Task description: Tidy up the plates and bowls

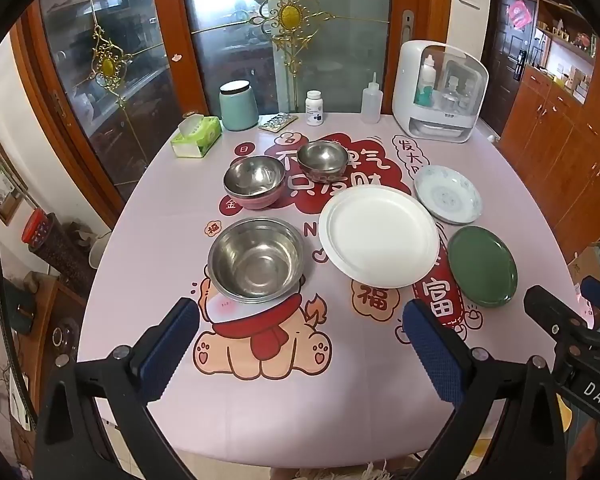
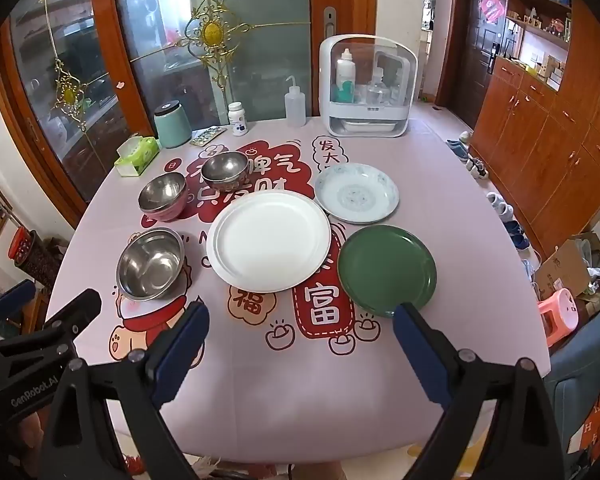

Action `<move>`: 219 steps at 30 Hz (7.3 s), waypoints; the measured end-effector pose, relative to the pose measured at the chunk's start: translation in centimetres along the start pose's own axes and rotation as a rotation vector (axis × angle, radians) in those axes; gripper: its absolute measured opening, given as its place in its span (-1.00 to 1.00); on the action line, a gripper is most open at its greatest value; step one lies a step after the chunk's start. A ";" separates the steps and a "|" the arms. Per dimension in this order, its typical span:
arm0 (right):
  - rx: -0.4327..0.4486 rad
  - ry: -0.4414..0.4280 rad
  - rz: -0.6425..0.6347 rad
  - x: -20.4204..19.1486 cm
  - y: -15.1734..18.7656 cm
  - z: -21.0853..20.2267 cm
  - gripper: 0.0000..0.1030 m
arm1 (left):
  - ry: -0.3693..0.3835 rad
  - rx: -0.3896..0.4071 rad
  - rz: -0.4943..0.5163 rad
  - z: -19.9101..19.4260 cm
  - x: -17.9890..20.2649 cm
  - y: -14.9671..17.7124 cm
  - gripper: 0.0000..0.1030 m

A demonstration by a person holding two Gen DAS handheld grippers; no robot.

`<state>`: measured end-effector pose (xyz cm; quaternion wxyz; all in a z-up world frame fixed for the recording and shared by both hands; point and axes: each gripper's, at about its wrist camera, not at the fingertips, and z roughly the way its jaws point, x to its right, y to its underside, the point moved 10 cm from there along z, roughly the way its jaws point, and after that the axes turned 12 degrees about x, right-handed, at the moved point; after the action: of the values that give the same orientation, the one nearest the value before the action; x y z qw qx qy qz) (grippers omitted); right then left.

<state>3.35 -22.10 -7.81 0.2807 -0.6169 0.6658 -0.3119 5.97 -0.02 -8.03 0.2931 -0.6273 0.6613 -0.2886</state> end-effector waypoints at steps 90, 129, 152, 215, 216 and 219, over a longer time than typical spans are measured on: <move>-0.014 -0.013 -0.015 -1.9 -0.5 1.5 0.83 | 0.023 -0.007 0.005 1.0 -0.7 -0.9 0.96; 0.078 -0.006 -0.024 -8.3 -4.6 3.7 0.82 | -0.087 0.077 0.048 3.3 -11.0 -4.2 0.96; -0.145 0.053 0.107 -2.3 3.3 13.9 0.79 | 0.053 -0.042 0.168 14.5 -4.2 -3.2 0.97; -0.525 -0.167 0.046 3.9 2.9 31.5 -0.50 | 0.269 -0.549 0.163 32.6 6.4 1.2 -0.08; -0.519 -0.164 0.041 3.8 2.7 31.1 -0.50 | 0.269 -0.539 0.166 31.8 6.5 0.8 -0.08; -0.496 -0.162 0.027 3.9 2.0 29.7 -0.50 | 0.270 -0.520 0.165 30.1 6.3 -0.2 -0.09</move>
<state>24.22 -27.95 -28.54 0.1774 -0.6811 0.7053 -0.0847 28.42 -6.79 -27.97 0.0547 -0.5813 0.7948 -0.1654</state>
